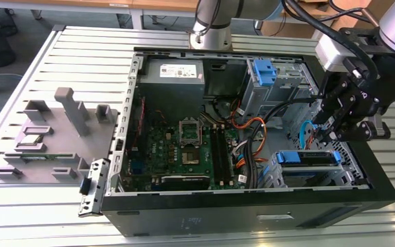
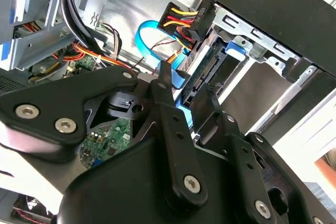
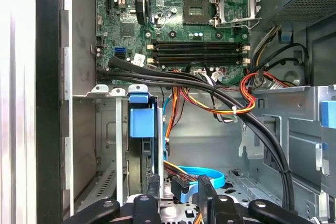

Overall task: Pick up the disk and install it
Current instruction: 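Insert the first disk wire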

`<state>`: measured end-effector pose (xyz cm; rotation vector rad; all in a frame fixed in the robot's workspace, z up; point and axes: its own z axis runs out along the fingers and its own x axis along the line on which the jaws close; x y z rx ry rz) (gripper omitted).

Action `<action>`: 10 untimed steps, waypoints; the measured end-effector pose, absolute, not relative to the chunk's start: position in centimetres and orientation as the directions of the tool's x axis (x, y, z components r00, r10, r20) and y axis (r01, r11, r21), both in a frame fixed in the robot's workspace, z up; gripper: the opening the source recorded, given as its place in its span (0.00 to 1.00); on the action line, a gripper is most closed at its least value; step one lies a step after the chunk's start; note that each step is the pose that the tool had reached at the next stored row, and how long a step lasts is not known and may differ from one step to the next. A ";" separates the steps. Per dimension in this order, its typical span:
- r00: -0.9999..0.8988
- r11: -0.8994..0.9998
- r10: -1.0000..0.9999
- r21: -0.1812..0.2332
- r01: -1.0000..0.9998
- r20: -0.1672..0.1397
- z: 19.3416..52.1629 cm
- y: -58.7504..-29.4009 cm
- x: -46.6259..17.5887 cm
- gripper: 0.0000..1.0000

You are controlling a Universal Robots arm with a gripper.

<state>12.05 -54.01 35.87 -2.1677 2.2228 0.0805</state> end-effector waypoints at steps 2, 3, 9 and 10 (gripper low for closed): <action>-0.025 0.025 -0.998 0.012 -1.000 -0.062 35.7 -54.0 12.1 0.42; -0.025 0.025 -0.998 0.012 -1.000 -0.061 35.7 -54.0 12.1 0.42; -0.025 0.025 -0.998 0.012 -1.000 -0.061 35.6 -54.0 12.1 0.41; -0.025 0.025 -0.998 0.012 -1.000 -0.061 35.6 -54.0 12.1 0.35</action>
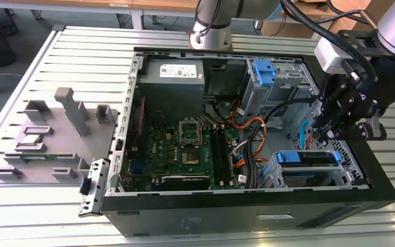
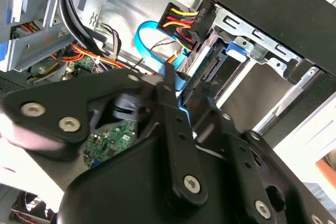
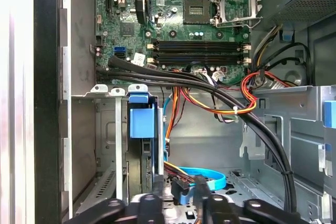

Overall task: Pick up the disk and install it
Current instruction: 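Insert the first disk wire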

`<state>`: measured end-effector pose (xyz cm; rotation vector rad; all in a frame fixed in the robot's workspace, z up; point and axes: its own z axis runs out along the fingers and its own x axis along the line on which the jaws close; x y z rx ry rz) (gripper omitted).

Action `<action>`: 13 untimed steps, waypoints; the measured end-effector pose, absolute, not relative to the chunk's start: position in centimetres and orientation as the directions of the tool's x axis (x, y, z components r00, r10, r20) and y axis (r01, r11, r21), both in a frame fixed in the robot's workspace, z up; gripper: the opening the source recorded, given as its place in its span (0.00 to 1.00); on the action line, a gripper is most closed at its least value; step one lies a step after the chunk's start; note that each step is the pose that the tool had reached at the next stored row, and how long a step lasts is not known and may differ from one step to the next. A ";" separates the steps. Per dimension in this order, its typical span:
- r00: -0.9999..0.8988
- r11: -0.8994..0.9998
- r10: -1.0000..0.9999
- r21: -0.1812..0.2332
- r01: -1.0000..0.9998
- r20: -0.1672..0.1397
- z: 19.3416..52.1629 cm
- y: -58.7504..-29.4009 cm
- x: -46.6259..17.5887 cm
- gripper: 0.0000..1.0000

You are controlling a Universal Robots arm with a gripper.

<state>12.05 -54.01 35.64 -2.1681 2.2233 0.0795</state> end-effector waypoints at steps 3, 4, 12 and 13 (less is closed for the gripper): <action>-0.025 0.025 -0.998 0.012 -1.000 -0.061 35.6 -54.0 12.1 0.28; -0.025 0.025 -0.998 0.012 -1.000 -0.061 35.6 -54.0 12.1 0.22; -0.025 0.025 -0.998 0.011 -1.000 -0.060 35.6 -54.2 12.0 0.16; -0.025 0.025 -0.998 0.009 -1.000 -0.060 35.6 -54.4 12.0 0.16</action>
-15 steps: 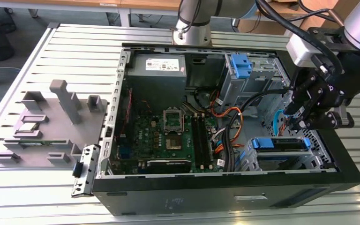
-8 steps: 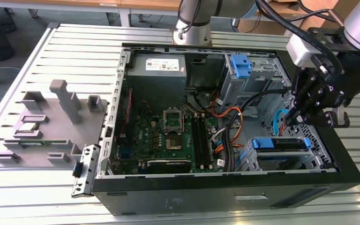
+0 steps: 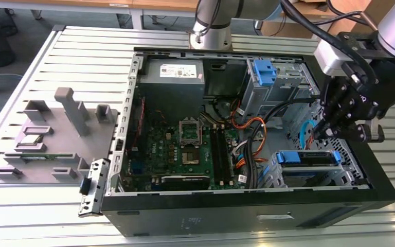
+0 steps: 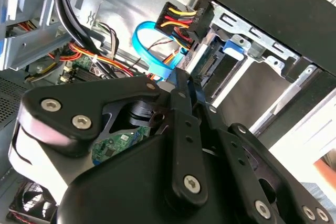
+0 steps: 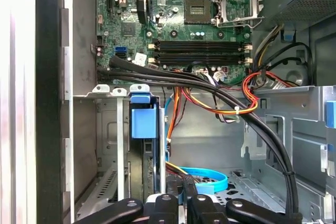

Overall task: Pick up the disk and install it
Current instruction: 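Insert the first disk wire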

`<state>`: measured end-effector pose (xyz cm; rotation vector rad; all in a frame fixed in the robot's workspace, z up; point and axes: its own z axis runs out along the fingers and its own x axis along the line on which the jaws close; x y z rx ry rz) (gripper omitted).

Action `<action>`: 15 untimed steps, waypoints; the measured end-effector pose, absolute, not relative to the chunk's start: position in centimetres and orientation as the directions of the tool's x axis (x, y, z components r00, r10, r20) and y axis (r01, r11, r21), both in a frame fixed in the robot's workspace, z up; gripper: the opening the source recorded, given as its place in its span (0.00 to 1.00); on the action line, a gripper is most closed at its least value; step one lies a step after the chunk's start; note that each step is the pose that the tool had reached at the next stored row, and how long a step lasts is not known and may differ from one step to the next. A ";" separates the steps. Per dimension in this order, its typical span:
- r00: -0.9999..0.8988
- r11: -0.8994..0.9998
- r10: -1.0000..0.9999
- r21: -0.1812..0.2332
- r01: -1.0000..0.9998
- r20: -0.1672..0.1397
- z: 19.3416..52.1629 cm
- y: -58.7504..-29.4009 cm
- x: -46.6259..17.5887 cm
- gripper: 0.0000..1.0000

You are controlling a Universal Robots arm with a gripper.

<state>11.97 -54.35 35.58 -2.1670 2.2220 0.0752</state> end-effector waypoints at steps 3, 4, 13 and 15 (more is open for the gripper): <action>-0.025 0.025 -0.998 0.002 -1.000 -0.060 35.5 -54.7 11.9 0.16; -0.025 0.025 -0.998 -0.001 -1.000 -0.060 35.5 -54.9 11.8 0.16; -0.022 0.025 -0.998 -0.047 -0.999 -0.061 35.0 -55.3 10.5 0.16; -0.022 0.025 -0.998 -0.049 -0.998 -0.061 35.0 -55.3 10.4 0.16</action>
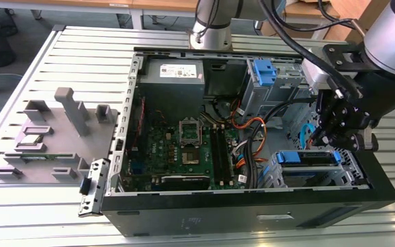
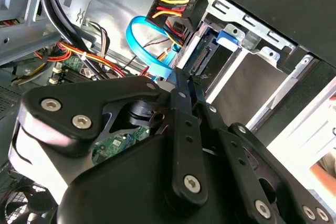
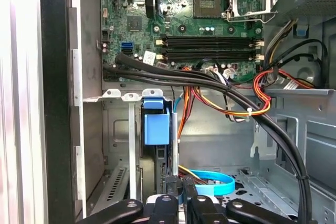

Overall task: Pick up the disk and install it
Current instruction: 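Insert the first disk wire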

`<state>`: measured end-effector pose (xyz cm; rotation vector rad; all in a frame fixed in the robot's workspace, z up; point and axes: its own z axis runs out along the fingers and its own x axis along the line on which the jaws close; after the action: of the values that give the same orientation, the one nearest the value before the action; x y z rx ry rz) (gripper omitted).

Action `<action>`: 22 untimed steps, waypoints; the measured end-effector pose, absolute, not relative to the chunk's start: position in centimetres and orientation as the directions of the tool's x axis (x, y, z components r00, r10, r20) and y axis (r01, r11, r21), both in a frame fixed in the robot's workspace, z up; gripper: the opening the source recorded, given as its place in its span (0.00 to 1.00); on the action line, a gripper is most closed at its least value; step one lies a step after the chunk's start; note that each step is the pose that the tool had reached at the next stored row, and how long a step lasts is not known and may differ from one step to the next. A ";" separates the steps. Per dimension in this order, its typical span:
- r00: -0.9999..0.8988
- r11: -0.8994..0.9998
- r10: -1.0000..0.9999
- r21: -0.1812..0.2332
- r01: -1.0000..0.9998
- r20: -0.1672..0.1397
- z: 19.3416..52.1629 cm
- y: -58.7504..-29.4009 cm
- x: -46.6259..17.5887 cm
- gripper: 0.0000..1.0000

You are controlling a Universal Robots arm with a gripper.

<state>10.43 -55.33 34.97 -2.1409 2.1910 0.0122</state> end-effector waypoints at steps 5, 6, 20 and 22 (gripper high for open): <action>-0.019 0.025 -0.998 -0.084 -0.996 -0.062 34.8 -55.4 10.2 0.16; -0.019 0.025 -0.998 -0.087 -0.996 -0.062 34.8 -55.4 10.1 0.16; -0.015 0.025 -0.998 -0.152 -0.988 -0.063 34.3 -55.9 8.5 0.16; -0.015 0.025 -0.998 -0.152 -0.988 -0.063 34.3 -55.9 8.4 0.16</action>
<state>8.45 -55.93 34.30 -2.0916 2.1337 -0.0965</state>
